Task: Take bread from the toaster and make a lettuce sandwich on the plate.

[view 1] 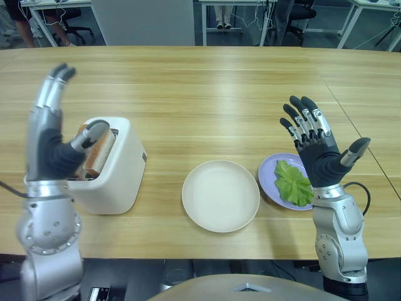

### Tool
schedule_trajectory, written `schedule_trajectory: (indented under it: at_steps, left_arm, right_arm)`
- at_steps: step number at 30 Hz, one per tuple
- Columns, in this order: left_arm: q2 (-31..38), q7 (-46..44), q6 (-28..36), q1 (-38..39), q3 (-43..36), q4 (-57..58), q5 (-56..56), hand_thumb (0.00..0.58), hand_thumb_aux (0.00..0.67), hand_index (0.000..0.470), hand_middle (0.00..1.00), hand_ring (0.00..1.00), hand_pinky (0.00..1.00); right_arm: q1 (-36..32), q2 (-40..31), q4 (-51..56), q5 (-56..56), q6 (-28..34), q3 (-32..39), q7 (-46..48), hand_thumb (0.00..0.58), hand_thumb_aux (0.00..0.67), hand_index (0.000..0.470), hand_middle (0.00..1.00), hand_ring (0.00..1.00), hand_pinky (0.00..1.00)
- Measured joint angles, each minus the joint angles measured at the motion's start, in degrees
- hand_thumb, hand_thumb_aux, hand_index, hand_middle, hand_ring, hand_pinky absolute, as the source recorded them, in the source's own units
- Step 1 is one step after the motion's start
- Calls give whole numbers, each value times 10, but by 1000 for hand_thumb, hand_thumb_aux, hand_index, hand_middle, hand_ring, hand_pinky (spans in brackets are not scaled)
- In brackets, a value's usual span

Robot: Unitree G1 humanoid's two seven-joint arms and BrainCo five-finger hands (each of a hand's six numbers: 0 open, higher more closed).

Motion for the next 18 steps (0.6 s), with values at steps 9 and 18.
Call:
schedule_trajectory:
  at_steps: [9, 18]
  left_arm:
    - [67, -16, 40, 29, 16, 171, 158, 0, 0, 0, 0, 0, 0]
    - [65, -42, 51, 39, -27, 240, 193, 0, 0, 0, 0, 0, 0]
  right_arm:
    - [6, -7, 6, -6, -20, -7, 0, 0, 0, 0, 0, 0, 0]
    - [10, -18, 7, -6, -22, -11, 2, 0, 0, 0, 0, 0, 0]
